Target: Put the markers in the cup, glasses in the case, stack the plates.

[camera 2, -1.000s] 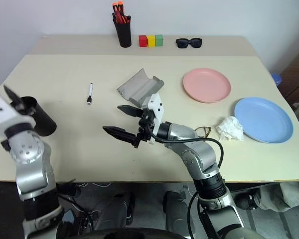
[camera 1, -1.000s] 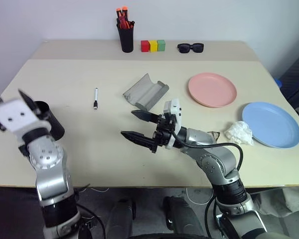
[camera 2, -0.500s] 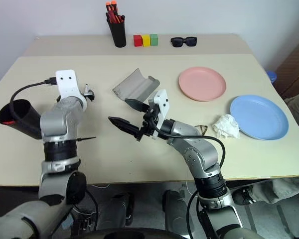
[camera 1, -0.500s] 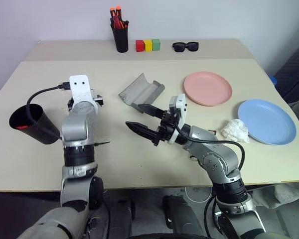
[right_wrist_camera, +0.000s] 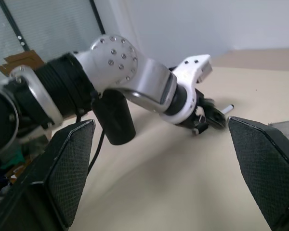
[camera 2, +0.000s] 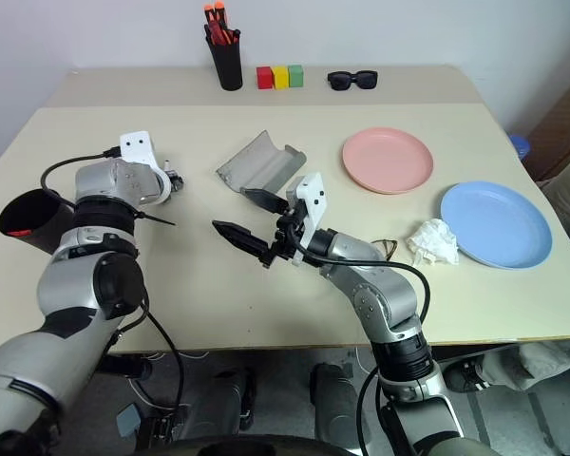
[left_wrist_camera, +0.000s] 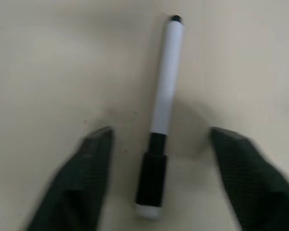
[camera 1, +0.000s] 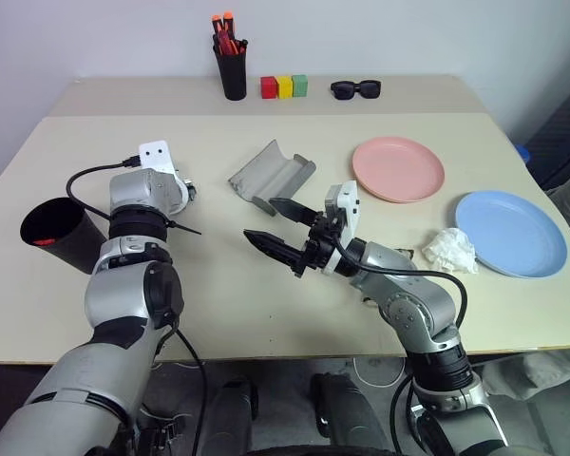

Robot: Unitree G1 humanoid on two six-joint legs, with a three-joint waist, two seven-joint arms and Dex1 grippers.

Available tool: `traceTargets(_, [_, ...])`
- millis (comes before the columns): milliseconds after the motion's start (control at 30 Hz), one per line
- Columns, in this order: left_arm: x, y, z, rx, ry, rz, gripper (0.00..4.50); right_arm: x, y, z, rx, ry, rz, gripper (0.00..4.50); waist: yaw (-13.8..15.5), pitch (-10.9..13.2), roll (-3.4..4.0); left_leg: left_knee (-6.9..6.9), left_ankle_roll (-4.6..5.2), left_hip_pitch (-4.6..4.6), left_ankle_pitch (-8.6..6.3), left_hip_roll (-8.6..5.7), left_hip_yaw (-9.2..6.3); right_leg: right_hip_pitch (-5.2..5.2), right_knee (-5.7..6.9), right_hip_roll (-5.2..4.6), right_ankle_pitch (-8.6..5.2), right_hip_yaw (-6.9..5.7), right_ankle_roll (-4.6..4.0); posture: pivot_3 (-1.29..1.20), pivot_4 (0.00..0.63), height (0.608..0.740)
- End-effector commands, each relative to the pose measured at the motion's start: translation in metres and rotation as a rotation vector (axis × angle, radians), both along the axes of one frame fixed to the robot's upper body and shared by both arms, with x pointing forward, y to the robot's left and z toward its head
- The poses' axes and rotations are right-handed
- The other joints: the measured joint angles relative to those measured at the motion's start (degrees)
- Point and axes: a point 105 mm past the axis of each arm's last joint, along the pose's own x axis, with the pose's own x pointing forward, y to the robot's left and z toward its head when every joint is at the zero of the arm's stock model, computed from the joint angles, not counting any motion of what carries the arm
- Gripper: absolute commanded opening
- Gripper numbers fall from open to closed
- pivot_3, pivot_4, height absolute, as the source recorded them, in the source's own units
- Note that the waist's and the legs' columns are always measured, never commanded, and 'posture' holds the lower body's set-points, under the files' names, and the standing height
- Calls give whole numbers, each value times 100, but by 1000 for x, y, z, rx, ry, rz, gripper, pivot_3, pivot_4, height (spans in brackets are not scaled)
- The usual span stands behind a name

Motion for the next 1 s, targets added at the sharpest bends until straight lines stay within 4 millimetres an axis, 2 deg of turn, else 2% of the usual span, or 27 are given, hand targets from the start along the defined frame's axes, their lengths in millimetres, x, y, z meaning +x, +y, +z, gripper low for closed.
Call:
traceTargets(33, [2, -9, -4, -31, 9, -16, 1140, -5, -1, 14, 29, -58, -2, 4500, 31, 0, 0, 0, 0, 0, 0, 0, 0, 0, 0, 0, 0, 0, 0, 0, 150, 740])
traceTargets(100, [4, -9, -1, -29, -23, -14, 161, -5, 0, 14, 29, -57, -3, 4500, 83, 0, 0, 1, -1, 0, 0, -1, 1, 0, 0, -1, 0, 0, 0, 0, 150, 740])
traceTargets(133, [8, -9, 6, -26, -86, -8, 47, -5, -1, 14, 29, -57, -3, 4500, 97, 0, 0, 2, -1, 0, 0, -1, 1, 1, -1, -1, 0, 0, 0, 0, 150, 740])
traceTargets(233, [17, -5, 42, 95, -343, -31, 47, -4, 0, 14, 30, -57, -2, 4500, 105, 1, -2, 1, -2, -2, 0, 0, 2, 1, -4, -3, 1, 1, -1, 0, 150, 740])
traceTargets(333, [11, -8, 76, 164, -547, -79, 47, -6, 0, 16, 39, -54, 16, 4500, 98, 6, -9, -3, -5, -16, 2, 1, 6, -20, -1, -4, 3, 4, -3, 0, 150, 740])
traceTargets(400, [-2, -11, 100, 142, -717, -114, 47, -10, 2, 17, 46, -49, 45, 4500, 88, 6, -9, -8, -8, -28, 3, 2, 9, -42, 3, -3, 6, 7, -7, 0, 150, 740])
traceTargets(433, [-15, -9, 116, 154, -818, -118, 47, -14, 3, 17, 46, -47, 71, 4500, 86, 6, -9, -12, -8, -28, 3, 4, 11, -44, 3, -4, 6, 9, -8, 0, 150, 740])
traceTargets(500, [-39, -2, 133, 198, -934, -111, 47, -20, 6, 17, 43, -46, 111, 4500, 70, 6, -8, -20, -8, -26, 3, 7, 15, -48, 3, -6, 8, 13, -10, 0, 150, 740])
traceTargets(667, [-86, 26, 151, 334, -1041, 2, 47, -29, 10, 15, 35, -49, 183, 4500, 86, 6, -8, -27, -10, -20, 5, 6, 18, -48, 4, -4, 9, 15, -13, 0, 150, 740])
traceTargets(767, [-119, 59, 150, 406, -1054, 177, 47, -33, 14, 15, 26, -57, 230, 4500, 87, 6, -8, -15, -9, -19, 5, 7, 17, -41, 3, 3, 9, 14, -14, 0, 150, 740])
traceTargets(833, [-135, 74, 148, 441, -1051, 271, 47, -35, 15, 15, 26, -54, 253, 4500, 87, 6, -8, -11, -9, -18, 5, 7, 18, -38, 2, 2, 9, 14, -14, 0, 150, 740])
traceTargets(1000, [-161, 86, 145, 531, -1037, 376, 47, -39, 18, 13, 40, -13, 290, 4500, 118, 3, -13, -2, -9, -18, 5, 6, 14, -27, 1, 3, 8, 10, -14, 0, 150, 740])
